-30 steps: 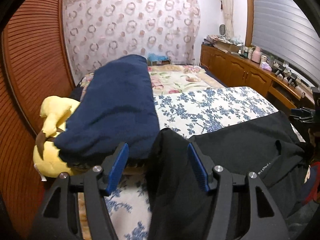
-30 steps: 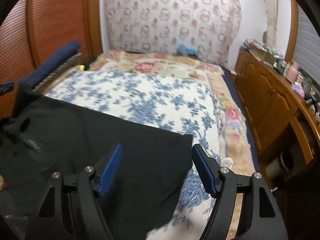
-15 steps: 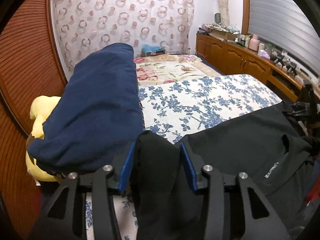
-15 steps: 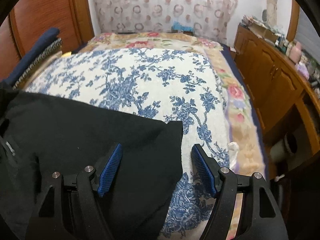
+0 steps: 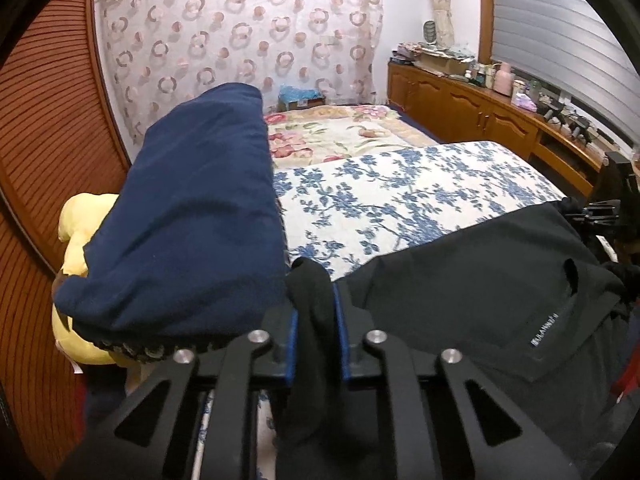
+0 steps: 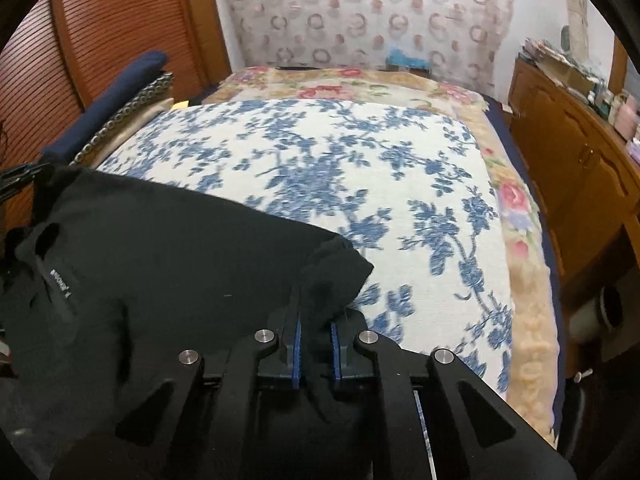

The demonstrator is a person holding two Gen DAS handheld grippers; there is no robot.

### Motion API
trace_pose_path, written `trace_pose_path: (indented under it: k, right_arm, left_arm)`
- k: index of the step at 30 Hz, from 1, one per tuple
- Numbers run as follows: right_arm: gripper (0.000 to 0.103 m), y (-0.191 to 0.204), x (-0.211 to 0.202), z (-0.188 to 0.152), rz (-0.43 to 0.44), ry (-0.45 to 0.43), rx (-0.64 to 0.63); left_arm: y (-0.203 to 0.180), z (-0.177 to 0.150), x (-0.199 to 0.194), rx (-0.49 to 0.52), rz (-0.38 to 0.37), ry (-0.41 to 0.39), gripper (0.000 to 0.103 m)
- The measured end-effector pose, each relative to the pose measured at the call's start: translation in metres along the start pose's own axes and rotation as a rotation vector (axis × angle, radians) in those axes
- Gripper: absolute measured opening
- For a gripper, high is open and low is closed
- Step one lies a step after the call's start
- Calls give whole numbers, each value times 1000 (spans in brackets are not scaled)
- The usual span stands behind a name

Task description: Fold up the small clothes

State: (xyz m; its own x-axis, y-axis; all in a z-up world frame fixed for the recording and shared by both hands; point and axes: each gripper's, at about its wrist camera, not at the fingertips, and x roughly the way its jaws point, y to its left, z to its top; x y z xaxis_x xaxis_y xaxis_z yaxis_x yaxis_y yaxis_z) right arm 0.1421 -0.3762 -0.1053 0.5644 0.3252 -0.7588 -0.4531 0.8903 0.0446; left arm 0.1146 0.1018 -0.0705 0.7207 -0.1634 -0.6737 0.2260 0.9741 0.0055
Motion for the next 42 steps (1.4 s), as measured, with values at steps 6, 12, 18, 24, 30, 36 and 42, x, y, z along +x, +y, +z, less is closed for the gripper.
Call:
trace_pose_path:
  k: [6,12,18,24,30,36,42]
  right_arm:
    - [4,21,-57,-5,51,-154,7]
    - [3,53,-152,32,61,-345,-50]
    - [2,78,-246,67,63,-546,-125]
    - [2,93,-318,93,11,-683,-186]
    - [2,98,-376,108,-45,-784,-216]
    - [2,95,-407,105,-100,-822,-228]
    - [2,83,-415,103,-141,-821,-224]
  left_arm:
    - [-8,3,-53,-31,-73,-126,8]
    - [-12,43,-138,-51,-179,-318,8]
    - [-8,82,-215,-39,-180,-488,8]
    - [2,112,-272,-33,-155,-608,8]
    - [11,129,-325,-22,-135,-715,8]
    - [15,130,-345,-7,-113,-754,8]
    - [7,128,-340,-4,-107,-757,8]
